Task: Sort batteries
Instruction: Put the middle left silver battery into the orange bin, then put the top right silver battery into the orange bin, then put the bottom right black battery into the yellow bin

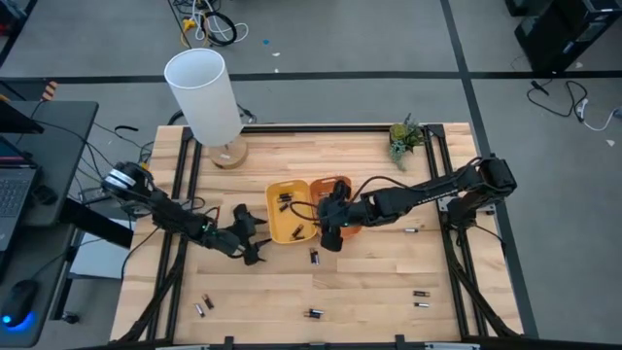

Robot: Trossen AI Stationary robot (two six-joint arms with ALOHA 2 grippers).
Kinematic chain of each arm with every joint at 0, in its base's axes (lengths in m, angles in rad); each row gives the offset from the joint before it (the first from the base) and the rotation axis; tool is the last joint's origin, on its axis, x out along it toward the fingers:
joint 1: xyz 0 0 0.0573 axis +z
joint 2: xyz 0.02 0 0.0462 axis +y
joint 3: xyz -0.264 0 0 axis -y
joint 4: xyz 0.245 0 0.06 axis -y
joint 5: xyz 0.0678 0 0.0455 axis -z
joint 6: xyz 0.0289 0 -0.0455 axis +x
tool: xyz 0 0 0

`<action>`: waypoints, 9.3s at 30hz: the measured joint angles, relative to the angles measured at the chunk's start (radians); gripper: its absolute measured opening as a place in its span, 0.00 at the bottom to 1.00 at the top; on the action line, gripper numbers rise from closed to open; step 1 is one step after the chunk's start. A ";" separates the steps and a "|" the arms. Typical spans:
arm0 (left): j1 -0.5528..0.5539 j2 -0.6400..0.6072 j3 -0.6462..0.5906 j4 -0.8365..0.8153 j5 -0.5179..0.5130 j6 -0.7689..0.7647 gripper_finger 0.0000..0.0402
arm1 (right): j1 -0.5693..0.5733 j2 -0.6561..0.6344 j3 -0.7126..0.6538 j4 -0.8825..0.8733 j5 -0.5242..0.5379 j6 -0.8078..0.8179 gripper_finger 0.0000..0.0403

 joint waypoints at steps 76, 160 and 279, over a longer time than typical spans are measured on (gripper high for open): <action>0.073 -0.083 0.505 -0.291 0.217 0.385 0.56 | 0.150 -0.534 -0.519 -0.567 -0.210 0.583 0.38; 0.310 -0.331 0.568 -0.746 0.152 0.235 0.63 | 0.319 -0.495 -0.333 -0.282 0.078 0.546 0.03; 0.179 -0.006 0.570 -0.325 0.047 0.396 0.63 | 0.465 -0.253 -0.385 -0.239 0.463 0.566 0.07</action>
